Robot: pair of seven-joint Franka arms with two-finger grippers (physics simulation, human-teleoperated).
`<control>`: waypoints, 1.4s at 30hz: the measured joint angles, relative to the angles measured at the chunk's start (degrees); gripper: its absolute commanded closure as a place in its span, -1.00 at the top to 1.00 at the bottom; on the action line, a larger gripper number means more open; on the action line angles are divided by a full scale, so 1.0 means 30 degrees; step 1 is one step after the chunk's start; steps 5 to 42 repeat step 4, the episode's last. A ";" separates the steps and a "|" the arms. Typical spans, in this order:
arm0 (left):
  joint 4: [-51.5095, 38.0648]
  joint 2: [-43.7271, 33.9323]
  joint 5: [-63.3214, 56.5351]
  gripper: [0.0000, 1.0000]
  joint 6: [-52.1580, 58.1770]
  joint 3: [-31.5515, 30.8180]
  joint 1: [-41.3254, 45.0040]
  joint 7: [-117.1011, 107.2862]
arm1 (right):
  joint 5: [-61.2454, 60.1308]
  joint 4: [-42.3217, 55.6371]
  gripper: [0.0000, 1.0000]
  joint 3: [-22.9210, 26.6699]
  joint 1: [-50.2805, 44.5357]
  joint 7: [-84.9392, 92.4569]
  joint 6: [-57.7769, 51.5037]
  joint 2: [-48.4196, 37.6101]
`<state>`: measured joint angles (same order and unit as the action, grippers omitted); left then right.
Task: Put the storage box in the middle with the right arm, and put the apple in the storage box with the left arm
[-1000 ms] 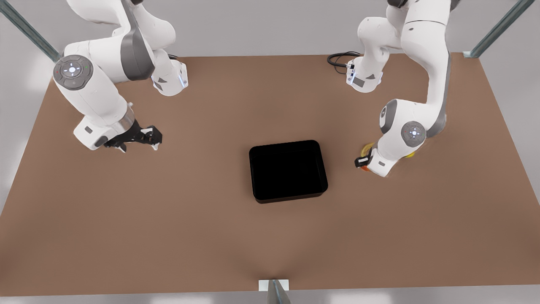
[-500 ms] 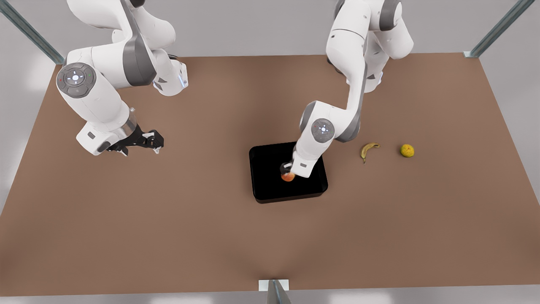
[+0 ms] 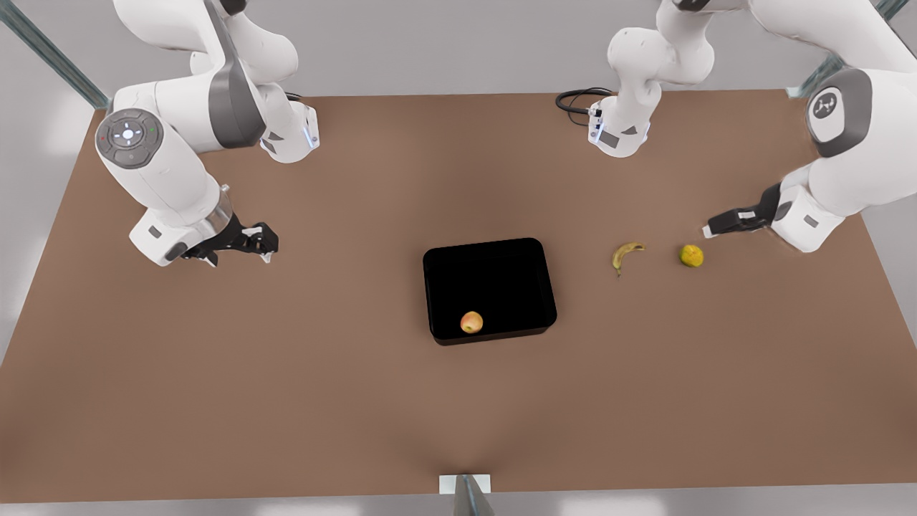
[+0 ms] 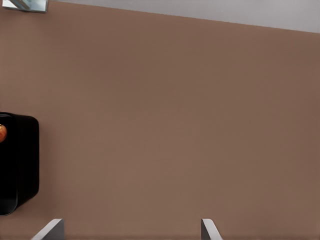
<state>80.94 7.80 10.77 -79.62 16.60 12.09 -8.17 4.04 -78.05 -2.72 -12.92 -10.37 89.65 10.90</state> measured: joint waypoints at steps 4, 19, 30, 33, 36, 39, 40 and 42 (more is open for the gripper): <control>0.0301 -0.0571 -0.2306 1.00 -0.0113 -0.3502 -0.2299 0.0058 | 0.0000 0.0001 1.00 0.0000 0.0000 0.0000 0.0000 0.0000; 0.0301 -0.0571 -0.2306 1.00 -0.0113 -0.3502 -0.2299 0.0058 | 0.0000 0.0001 1.00 0.0000 0.0000 0.0000 0.0000 0.0000; 0.0301 -0.0571 -0.2306 1.00 -0.0113 -0.3502 -0.2299 0.0058 | 0.0000 0.0001 1.00 0.0000 0.0000 0.0000 0.0000 0.0000; 0.0301 -0.0571 -0.2306 1.00 -0.0113 -0.3502 -0.2299 0.0058 | 0.0000 0.0001 1.00 0.0000 0.0000 0.0000 0.0000 0.0000; 0.0301 -0.0571 -0.2306 1.00 -0.0113 -0.3502 -0.2299 0.0058 | 0.0000 0.0001 1.00 0.0000 0.0000 0.0000 0.0000 0.0000; 0.0301 -0.0571 -0.2306 1.00 -0.0113 -0.3502 -0.2299 0.0058 | 0.0000 0.0001 1.00 0.0000 0.0000 0.0000 0.0000 0.0000; 0.0301 -0.0571 -0.2306 1.00 -0.0113 -0.3502 -0.2299 0.0058 | 0.0000 0.0001 1.00 0.0000 0.0000 0.0000 0.0000 0.0000; 0.0301 -0.0571 -0.2306 1.00 -0.0113 -0.3502 -0.2299 0.0058 | 0.0000 0.0001 1.00 0.0000 0.0000 0.0000 0.0000 0.0000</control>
